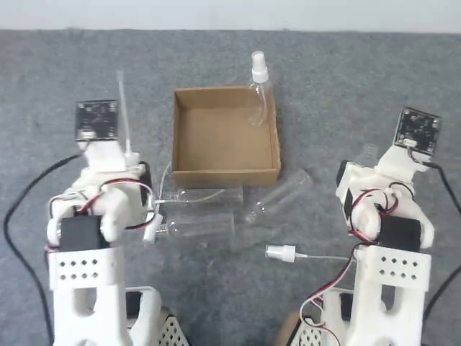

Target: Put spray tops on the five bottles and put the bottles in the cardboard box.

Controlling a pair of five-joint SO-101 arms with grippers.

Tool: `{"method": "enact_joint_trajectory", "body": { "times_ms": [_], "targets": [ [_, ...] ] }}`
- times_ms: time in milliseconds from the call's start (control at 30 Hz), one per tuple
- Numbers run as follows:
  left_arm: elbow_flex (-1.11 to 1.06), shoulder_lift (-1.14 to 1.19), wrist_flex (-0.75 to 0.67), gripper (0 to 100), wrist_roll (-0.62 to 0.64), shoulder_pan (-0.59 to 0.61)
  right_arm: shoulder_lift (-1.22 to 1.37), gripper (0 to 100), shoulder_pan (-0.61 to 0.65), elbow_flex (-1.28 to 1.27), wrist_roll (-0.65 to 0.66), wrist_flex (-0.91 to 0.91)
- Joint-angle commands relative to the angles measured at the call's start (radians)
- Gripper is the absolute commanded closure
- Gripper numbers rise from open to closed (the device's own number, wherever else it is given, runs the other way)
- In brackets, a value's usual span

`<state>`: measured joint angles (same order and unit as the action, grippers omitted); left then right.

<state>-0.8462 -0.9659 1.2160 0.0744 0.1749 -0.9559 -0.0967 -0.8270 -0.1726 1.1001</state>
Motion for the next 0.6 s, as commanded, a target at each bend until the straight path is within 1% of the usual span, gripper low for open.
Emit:
{"method": "enact_joint_trajectory", "body": {
  "times_ms": [0,100,233,300,567],
  "targets": [
    [0.008,-0.025,-0.048,99,0.023,0.049,-0.021,95.4,0.021,0.012,-0.009,-0.028],
    [0.013,0.018,-0.054,99,0.023,0.057,-0.019,95.4,0.021,0.011,-0.009,-0.028],
    [0.028,0.155,-0.115,99,0.023,0.064,-0.019,95.4,0.021,0.011,-0.009,-0.027],
    [0.058,0.222,-0.126,99,0.028,0.097,-0.019,95.4,0.025,0.011,-0.009,-0.027],
    [0.154,0.430,-0.132,99,0.167,0.190,-0.019,95.4,0.036,0.003,-0.008,-0.028]
  ]
}}
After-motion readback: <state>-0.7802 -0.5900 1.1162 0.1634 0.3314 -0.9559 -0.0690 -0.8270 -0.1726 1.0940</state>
